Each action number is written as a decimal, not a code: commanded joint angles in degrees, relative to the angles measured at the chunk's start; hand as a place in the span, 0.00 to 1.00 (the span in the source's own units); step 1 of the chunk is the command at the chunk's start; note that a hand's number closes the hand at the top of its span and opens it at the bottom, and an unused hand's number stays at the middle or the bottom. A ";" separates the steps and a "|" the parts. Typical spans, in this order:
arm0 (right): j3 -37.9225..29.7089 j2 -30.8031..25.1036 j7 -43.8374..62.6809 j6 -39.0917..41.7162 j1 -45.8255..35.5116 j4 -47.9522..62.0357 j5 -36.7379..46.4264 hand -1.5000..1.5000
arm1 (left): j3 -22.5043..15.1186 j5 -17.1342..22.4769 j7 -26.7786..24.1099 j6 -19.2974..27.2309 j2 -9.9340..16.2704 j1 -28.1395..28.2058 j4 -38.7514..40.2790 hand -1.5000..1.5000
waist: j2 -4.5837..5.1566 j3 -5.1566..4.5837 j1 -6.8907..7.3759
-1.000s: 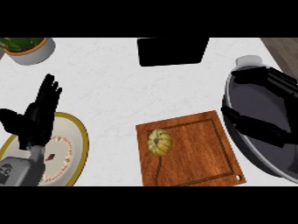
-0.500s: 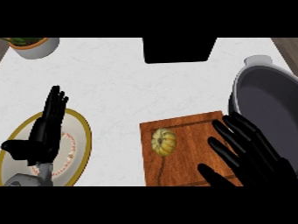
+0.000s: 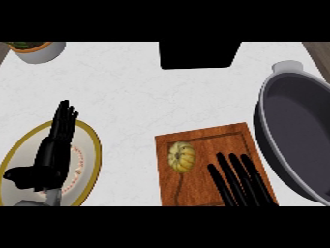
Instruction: Pick the squash from the cutting board and place it in the pot
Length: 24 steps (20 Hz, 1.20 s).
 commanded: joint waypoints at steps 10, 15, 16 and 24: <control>16.45 16.88 30.17 22.63 -8.46 13.68 16.08 0.00 | -0.96 -1.61 0.54 -0.65 -1.67 -1.44 -0.60 0.50 | 0.98 0.42 3.08; 12.79 16.78 34.90 26.45 -9.82 16.52 14.24 0.00 | -0.31 -1.94 0.25 -1.27 -1.89 -2.28 1.02 0.50 | 1.01 0.44 3.11; 13.50 16.78 35.29 31.06 -10.09 11.98 13.19 0.00 | -0.22 -1.18 -0.52 -2.94 -2.07 -1.64 2.26 0.50 | 0.98 0.41 2.94; 10.64 15.67 36.09 24.34 -14.13 20.14 6.60 0.00 | -1.03 -4.00 -0.41 -1.07 -4.25 -1.79 1.81 0.50 | 1.03 0.45 3.05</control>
